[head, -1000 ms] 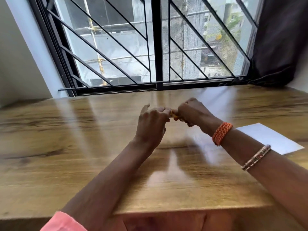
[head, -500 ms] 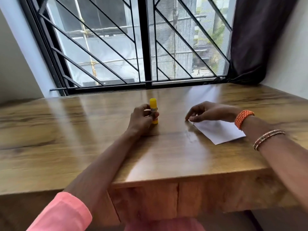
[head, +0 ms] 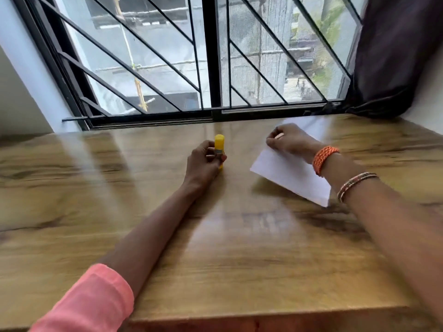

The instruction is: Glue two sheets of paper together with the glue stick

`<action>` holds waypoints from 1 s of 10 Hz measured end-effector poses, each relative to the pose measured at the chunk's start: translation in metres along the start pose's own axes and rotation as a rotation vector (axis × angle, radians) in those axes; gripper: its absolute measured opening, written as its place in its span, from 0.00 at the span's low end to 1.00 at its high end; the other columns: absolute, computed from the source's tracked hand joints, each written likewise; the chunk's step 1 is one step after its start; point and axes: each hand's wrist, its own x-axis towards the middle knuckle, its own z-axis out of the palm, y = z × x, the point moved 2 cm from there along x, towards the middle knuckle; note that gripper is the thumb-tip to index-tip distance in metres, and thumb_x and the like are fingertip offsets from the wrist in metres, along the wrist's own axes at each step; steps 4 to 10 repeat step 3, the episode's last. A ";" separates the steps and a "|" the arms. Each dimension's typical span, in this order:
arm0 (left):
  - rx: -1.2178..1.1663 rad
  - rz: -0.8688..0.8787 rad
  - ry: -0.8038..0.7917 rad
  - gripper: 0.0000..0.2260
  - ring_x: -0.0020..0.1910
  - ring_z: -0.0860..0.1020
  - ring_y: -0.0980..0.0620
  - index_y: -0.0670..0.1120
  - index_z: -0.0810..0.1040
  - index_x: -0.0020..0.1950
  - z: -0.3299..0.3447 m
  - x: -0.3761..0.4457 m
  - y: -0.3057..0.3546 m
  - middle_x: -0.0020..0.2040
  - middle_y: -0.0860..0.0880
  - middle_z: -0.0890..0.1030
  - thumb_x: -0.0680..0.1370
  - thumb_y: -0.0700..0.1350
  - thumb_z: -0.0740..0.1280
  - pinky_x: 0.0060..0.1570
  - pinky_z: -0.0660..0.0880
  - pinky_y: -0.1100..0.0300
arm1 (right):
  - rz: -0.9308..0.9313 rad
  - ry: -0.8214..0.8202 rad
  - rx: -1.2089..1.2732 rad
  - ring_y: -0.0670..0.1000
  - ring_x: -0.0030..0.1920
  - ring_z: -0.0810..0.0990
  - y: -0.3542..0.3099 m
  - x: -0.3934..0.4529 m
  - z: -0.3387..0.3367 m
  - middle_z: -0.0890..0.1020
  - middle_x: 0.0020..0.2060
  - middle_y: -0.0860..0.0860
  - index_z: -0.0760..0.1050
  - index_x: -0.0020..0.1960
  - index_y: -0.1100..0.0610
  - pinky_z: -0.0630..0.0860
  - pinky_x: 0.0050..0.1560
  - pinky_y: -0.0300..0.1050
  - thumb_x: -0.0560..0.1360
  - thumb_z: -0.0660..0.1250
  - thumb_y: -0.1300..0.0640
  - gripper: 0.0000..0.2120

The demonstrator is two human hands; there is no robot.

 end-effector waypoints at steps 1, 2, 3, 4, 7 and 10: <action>0.046 -0.038 0.015 0.05 0.40 0.79 0.50 0.43 0.77 0.49 0.005 0.016 -0.004 0.42 0.47 0.81 0.73 0.39 0.70 0.47 0.77 0.55 | 0.239 0.332 0.100 0.56 0.51 0.79 0.003 0.031 0.017 0.81 0.50 0.57 0.77 0.46 0.56 0.76 0.50 0.44 0.72 0.65 0.62 0.05; 0.098 -0.062 0.012 0.06 0.42 0.80 0.47 0.41 0.77 0.47 0.006 0.022 -0.004 0.41 0.47 0.82 0.72 0.39 0.70 0.46 0.75 0.55 | 0.368 0.468 0.136 0.62 0.57 0.77 -0.004 0.036 0.025 0.79 0.57 0.59 0.75 0.54 0.57 0.74 0.56 0.49 0.74 0.61 0.63 0.10; 0.100 -0.144 -0.042 0.07 0.41 0.79 0.46 0.42 0.77 0.48 0.002 0.019 0.000 0.41 0.44 0.82 0.72 0.39 0.71 0.45 0.75 0.53 | 0.458 0.458 0.071 0.63 0.58 0.75 -0.010 0.030 0.029 0.79 0.56 0.58 0.74 0.55 0.54 0.70 0.56 0.50 0.74 0.58 0.63 0.12; 0.100 -0.144 -0.042 0.07 0.41 0.79 0.46 0.42 0.77 0.48 0.002 0.019 0.000 0.41 0.44 0.82 0.72 0.39 0.71 0.45 0.75 0.53 | 0.458 0.458 0.071 0.63 0.58 0.75 -0.010 0.030 0.029 0.79 0.56 0.58 0.74 0.55 0.54 0.70 0.56 0.50 0.74 0.58 0.63 0.12; 0.100 -0.144 -0.042 0.07 0.41 0.79 0.46 0.42 0.77 0.48 0.002 0.019 0.000 0.41 0.44 0.82 0.72 0.39 0.71 0.45 0.75 0.53 | 0.458 0.458 0.071 0.63 0.58 0.75 -0.010 0.030 0.029 0.79 0.56 0.58 0.74 0.55 0.54 0.70 0.56 0.50 0.74 0.58 0.63 0.12; 0.100 -0.144 -0.042 0.07 0.41 0.79 0.46 0.42 0.77 0.48 0.002 0.019 0.000 0.41 0.44 0.82 0.72 0.39 0.71 0.45 0.75 0.53 | 0.458 0.458 0.071 0.63 0.58 0.75 -0.010 0.030 0.029 0.79 0.56 0.58 0.74 0.55 0.54 0.70 0.56 0.50 0.74 0.58 0.63 0.12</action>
